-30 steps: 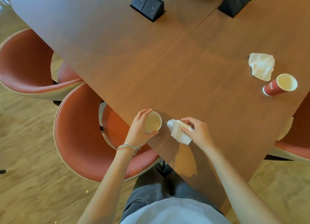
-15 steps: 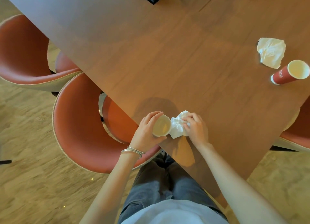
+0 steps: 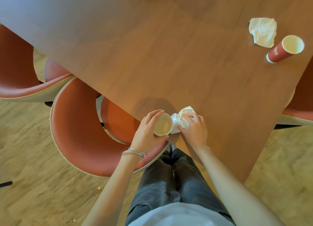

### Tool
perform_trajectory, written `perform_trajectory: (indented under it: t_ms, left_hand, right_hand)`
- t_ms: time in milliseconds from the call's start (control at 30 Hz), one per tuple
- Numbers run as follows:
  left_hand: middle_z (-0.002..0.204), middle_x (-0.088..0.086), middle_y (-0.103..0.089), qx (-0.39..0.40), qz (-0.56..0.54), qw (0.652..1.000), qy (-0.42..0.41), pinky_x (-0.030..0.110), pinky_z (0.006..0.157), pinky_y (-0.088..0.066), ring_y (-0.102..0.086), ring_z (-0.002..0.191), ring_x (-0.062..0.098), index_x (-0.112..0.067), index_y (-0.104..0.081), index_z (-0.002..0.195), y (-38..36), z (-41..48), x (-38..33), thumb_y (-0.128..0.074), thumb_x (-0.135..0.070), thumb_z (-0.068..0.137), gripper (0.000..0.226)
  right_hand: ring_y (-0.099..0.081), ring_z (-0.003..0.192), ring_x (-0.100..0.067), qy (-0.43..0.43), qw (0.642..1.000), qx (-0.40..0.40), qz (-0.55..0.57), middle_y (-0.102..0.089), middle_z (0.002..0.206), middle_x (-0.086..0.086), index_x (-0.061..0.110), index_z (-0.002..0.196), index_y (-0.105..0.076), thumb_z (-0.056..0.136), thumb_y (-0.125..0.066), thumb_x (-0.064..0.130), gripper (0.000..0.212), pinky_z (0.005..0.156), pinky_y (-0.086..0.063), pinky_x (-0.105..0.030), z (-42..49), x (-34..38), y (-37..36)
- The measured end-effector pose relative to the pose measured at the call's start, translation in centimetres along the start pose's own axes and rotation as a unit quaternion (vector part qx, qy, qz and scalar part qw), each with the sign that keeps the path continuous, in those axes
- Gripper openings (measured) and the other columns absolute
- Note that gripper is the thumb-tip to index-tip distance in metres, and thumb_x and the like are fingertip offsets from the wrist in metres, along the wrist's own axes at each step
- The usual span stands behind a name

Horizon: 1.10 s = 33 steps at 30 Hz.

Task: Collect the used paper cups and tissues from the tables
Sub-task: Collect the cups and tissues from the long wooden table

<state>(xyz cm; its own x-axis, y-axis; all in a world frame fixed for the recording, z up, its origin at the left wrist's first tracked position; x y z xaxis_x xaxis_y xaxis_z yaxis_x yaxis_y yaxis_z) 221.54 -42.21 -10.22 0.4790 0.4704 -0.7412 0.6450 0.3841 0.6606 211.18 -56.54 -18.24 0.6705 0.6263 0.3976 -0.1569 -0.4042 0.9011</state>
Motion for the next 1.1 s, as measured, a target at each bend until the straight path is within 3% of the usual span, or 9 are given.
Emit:
perform_trajectory:
  t_ms: [133,400,533,667,900,1100]
  left_hand:
    - [0.135,-0.004,-0.043,0.014,0.001,1.0,-0.017,0.035,0.099,-0.04,-0.043,0.119,0.016,-0.018,-0.042,0.134,0.1,-0.1,0.3,-0.08,-0.027,0.067,0.078]
    - [0.134,-0.004,-0.045,0.058,-0.001,0.997,-0.055,0.03,0.095,-0.04,-0.043,0.118,0.016,-0.02,-0.043,0.134,-1.0,0.6,-0.7,-0.08,-0.032,0.066,0.079]
    - [0.134,-0.001,-0.045,0.086,0.0,0.994,-0.073,0.036,0.094,-0.044,-0.044,0.118,0.02,-0.017,-0.043,0.134,-2.2,0.7,-2.0,-0.08,-0.031,0.065,0.079]
    - [0.133,0.002,-0.046,0.095,0.009,0.992,-0.085,0.041,0.092,-0.047,-0.046,0.117,0.022,-0.017,-0.043,0.134,-3.1,1.2,-3.1,-0.08,-0.029,0.065,0.079]
    - [0.13,0.004,-0.047,0.085,0.034,0.987,-0.134,0.042,0.088,-0.049,-0.048,0.115,0.024,-0.016,-0.041,0.136,-4.0,2.0,-7.1,-0.08,-0.033,0.066,0.082]
    - [0.126,0.003,-0.049,0.071,0.046,0.988,-0.128,0.032,0.086,-0.041,-0.047,0.11,0.021,-0.018,-0.042,0.134,-6.6,1.7,-10.4,-0.082,-0.035,0.062,0.084]
  right_hand:
    - [-0.053,0.097,-0.02,-0.03,0.999,-0.032,0.004,-0.061,0.106,0.008,0.021,0.103,-0.067,0.076,-0.067,0.023,0.027,0.06,-0.039,-0.024,-0.9,-0.7,0.1]
    - [-0.06,0.081,-0.016,-0.069,0.998,-0.011,0.003,-0.063,0.094,0.01,0.027,0.093,-0.065,0.076,-0.069,0.021,0.019,0.053,-0.031,-0.019,-3.4,-3.0,1.3]
    - [-0.061,0.083,-0.017,-0.086,0.996,0.0,0.034,-0.063,0.098,0.009,0.027,0.098,-0.065,0.075,-0.071,0.024,0.023,0.049,-0.027,-0.017,-5.0,-4.3,2.4]
    - [-0.06,0.081,-0.019,-0.105,0.99,-0.035,0.087,-0.062,0.099,0.005,0.024,0.097,-0.068,0.072,-0.073,0.024,0.026,0.058,-0.038,-0.026,-6.1,-5.6,4.8]
    - [-0.061,0.074,-0.02,-0.098,0.984,-0.1,0.113,-0.063,0.093,0.002,0.019,0.097,-0.07,0.07,-0.074,0.019,0.027,0.06,-0.049,-0.032,-6.6,-7.8,10.7]
    - [-0.053,0.072,-0.005,-0.088,0.978,-0.12,0.149,-0.055,0.088,0.015,0.021,0.097,-0.07,0.069,-0.075,0.016,0.029,0.056,-0.033,-0.008,-7.4,-11.3,14.3]
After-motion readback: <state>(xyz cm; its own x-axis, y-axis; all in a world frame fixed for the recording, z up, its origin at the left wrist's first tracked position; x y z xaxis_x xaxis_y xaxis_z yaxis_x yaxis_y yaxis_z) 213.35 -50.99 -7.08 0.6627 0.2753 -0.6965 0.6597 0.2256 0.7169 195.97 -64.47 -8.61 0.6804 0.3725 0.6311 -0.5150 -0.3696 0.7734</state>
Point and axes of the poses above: each hand's wrist, its own z-axis towards the middle knuckle, its own y-axis out of the back of the hand, x = y × z, the point moved 8 cm from there along z, towards the middle knuckle
